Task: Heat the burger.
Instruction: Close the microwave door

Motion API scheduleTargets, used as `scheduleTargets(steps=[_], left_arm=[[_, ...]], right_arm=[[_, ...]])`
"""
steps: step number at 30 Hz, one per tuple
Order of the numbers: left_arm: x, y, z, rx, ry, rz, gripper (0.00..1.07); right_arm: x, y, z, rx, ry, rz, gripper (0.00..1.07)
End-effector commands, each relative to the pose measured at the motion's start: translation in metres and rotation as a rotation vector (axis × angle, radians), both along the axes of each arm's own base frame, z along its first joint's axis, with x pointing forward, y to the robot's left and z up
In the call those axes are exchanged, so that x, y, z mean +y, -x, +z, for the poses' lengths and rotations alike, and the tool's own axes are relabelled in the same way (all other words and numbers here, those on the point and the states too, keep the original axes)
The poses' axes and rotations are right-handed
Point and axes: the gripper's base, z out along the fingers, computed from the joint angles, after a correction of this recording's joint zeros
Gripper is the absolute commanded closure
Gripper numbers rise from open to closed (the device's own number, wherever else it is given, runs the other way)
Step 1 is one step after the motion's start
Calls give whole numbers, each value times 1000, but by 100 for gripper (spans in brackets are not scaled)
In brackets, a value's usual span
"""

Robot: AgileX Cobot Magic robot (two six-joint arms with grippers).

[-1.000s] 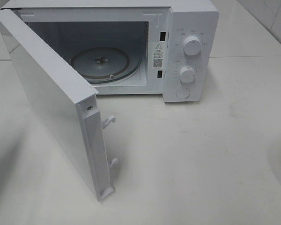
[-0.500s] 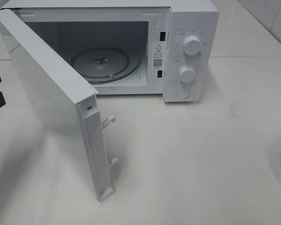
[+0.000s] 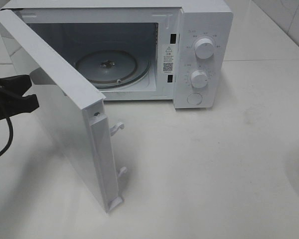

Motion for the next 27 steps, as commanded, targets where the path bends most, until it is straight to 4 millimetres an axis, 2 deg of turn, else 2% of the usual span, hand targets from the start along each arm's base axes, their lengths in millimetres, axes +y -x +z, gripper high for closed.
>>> scheduleTargets(steps=[1, 17, 18, 27], left_arm=[[-17, -8, 5, -40, 5, -18, 107], [-72, -30, 5, -31, 4, 1, 107], [-80, -33, 6, -27, -6, -8, 107], [-116, -47, 7, -17, -25, 27, 107]], right_arm=[[0, 4, -1, -27, 1, -3, 32], [0, 4, -1, -27, 1, -3, 32], [0, 4, -1, -27, 1, -3, 32], [0, 4, -1, -27, 1, -3, 32]])
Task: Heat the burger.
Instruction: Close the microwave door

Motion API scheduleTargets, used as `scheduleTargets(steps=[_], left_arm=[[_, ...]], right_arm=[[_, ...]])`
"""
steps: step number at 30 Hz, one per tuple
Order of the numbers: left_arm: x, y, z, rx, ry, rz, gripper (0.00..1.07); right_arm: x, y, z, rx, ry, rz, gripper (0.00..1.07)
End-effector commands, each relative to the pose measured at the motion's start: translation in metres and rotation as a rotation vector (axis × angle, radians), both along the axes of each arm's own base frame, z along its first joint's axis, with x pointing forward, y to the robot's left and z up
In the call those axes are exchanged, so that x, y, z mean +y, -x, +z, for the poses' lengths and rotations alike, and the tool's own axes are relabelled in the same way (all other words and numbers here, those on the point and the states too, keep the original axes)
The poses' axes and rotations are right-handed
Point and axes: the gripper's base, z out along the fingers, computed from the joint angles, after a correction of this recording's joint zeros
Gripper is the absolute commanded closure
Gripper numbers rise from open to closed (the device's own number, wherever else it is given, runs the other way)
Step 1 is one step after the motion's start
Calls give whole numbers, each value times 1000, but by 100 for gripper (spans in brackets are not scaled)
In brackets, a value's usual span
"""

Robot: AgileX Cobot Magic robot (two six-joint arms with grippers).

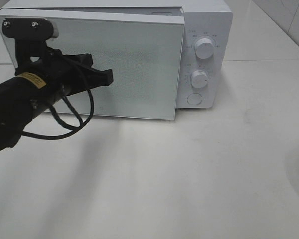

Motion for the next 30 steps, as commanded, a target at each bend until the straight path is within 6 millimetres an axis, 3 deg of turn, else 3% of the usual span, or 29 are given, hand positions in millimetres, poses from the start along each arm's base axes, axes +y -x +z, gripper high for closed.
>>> scheduleTargets(steps=[1, 9, 30], left_arm=[[-12, -5, 1, 17, -15, 19, 107], [-39, -27, 0, 42, -4, 34, 107], [-72, -67, 3, 23, 13, 37, 107]], right_arm=[[0, 4, -1, -27, 1, -3, 32], [0, 4, -1, -27, 1, -3, 32], [0, 4, -1, -27, 1, -3, 32]])
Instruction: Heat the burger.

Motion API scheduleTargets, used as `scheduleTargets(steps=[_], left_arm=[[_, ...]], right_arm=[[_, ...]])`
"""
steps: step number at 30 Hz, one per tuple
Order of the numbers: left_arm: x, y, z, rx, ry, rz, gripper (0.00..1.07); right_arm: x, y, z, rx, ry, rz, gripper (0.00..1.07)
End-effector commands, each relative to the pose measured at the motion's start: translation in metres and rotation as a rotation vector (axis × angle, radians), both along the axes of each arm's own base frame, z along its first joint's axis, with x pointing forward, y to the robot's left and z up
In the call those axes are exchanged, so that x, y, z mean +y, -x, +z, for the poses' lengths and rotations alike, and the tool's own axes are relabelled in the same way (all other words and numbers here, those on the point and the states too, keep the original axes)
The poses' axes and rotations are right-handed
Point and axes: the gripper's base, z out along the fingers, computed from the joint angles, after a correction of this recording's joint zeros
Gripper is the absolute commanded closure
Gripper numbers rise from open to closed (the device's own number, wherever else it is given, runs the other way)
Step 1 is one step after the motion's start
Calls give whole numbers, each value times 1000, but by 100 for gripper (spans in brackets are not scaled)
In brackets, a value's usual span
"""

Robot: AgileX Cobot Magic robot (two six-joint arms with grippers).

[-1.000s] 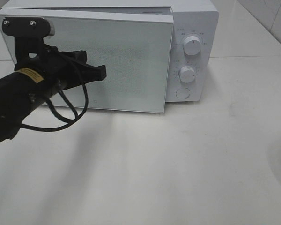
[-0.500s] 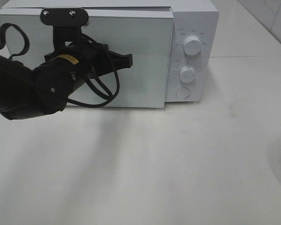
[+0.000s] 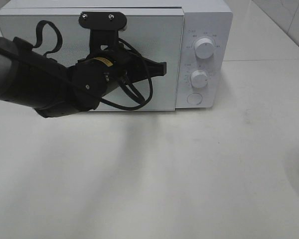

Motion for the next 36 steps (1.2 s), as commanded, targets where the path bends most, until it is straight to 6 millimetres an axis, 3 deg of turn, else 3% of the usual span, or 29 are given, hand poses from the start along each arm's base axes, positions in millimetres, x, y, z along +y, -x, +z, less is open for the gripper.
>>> scheduleTargets(steps=[1, 9, 18, 29, 32, 36], left_arm=[[6, -17, 13, -95, 38, 85, 107], [0, -26, 14, -102, 40, 108, 107], [-1, -16, 23, -37, 5, 34, 107], [6, 34, 19, 49, -106, -97, 107], [14, 53, 18, 145, -125, -161, 107], [18, 65, 19, 242, -143, -232, 104]], right_arm=[[0, 4, -1, -27, 1, -3, 32], [0, 4, -1, -27, 1, -3, 32], [0, 4, -1, -27, 1, -3, 32], [0, 4, -1, -27, 1, -3, 32], [0, 4, -1, -27, 1, -3, 32], [0, 4, -1, -27, 1, -3, 32]])
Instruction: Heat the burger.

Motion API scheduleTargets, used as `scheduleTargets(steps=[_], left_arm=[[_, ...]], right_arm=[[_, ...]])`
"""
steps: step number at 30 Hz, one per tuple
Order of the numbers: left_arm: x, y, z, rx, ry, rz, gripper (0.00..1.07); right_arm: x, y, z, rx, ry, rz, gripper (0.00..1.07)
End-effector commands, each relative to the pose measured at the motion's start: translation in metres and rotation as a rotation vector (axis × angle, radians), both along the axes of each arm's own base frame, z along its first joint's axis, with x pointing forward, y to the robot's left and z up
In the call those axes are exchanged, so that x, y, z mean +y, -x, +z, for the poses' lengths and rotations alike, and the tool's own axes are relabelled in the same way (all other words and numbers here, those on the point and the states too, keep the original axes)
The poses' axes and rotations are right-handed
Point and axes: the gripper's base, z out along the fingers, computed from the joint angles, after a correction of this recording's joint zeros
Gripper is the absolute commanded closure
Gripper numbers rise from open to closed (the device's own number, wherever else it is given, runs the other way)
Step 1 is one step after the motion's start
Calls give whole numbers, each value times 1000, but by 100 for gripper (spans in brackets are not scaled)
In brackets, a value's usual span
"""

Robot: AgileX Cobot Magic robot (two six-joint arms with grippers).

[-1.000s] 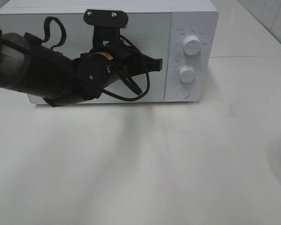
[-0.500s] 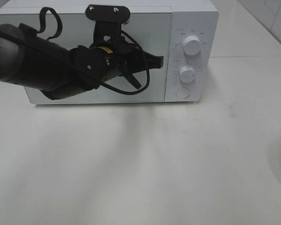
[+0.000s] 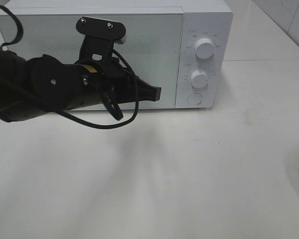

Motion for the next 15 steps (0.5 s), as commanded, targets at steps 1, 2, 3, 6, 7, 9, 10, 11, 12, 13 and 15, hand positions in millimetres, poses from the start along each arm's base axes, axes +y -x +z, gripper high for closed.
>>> scheduleTargets(steps=[1, 2, 3, 6, 7, 9, 10, 11, 12, 13, 15], left_arm=[[3, 18, 5, 134, -24, -103, 95], [3, 21, 6, 155, -29, -124, 90], [3, 21, 6, 155, -29, -124, 90], [2, 32, 5, 260, -54, -203, 65], [2, 34, 4, 276, -62, -218, 61], [2, 38, 4, 295, -89, -257, 54], [2, 38, 4, 295, -89, -257, 54], [3, 41, 4, 313, -109, -279, 49], [4, 42, 5, 322, -112, -282, 47], [4, 42, 5, 322, -112, -282, 47], [7, 46, 6, 361, -135, -280, 39]], right_arm=[[0, 4, -1, -27, 1, -3, 32], [0, 4, -1, -27, 1, -3, 32], [0, 4, -1, -27, 1, -3, 32], [0, 4, -1, -27, 1, -3, 32], [0, 4, -1, -27, 1, -3, 32], [0, 4, -1, -27, 1, -3, 32], [0, 4, -1, -27, 1, -3, 32], [0, 4, -1, -27, 1, -3, 32], [0, 4, -1, -27, 1, -3, 32], [0, 4, -1, -27, 1, -3, 32], [0, 4, -1, -27, 1, -3, 32]])
